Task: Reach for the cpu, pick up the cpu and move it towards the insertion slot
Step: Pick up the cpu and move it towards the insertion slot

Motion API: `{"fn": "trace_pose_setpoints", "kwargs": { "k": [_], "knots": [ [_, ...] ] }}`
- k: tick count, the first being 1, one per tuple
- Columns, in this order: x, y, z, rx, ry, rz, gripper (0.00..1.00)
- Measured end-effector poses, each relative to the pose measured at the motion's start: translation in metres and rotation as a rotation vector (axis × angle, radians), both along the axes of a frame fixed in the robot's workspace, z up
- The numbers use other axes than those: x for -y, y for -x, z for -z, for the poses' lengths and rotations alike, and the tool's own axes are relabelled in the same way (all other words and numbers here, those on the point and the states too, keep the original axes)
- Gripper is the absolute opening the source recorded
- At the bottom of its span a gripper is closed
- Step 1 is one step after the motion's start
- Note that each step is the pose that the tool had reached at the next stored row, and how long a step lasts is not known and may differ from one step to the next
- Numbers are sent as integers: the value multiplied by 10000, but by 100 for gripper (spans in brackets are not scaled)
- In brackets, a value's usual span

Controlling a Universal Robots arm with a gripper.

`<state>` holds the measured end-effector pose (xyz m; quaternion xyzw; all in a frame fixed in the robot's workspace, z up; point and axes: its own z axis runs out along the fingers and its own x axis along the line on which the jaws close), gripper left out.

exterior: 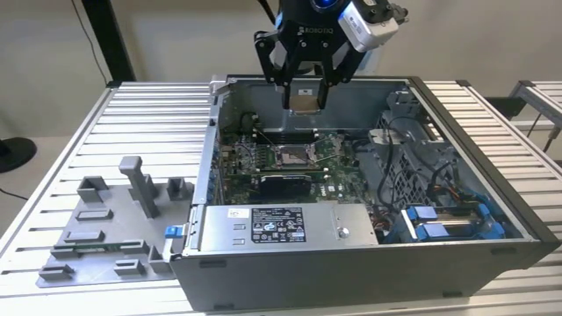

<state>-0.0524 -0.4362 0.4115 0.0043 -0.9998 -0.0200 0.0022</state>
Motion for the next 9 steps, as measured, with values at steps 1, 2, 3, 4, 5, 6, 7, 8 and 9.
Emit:
{"fn": "trace_pose_setpoints", "kwargs": {
  "k": [1,2,3,4,5,6,7,8,9],
  "knots": [
    [-40,0,2,-1,1,1,0],
    [-79,0,4,0,0,1,0],
    [-118,0,7,0,1,1,0],
    [-160,-1,10,0,1,1,0],
    [-197,-2,14,0,1,1,0],
    [-237,-3,18,-1,1,0,0],
    [-276,-4,23,0,1,0,0],
    [-316,-7,28,0,0,1,0],
    [-353,-11,32,0,0,0,0]
  ]
}}
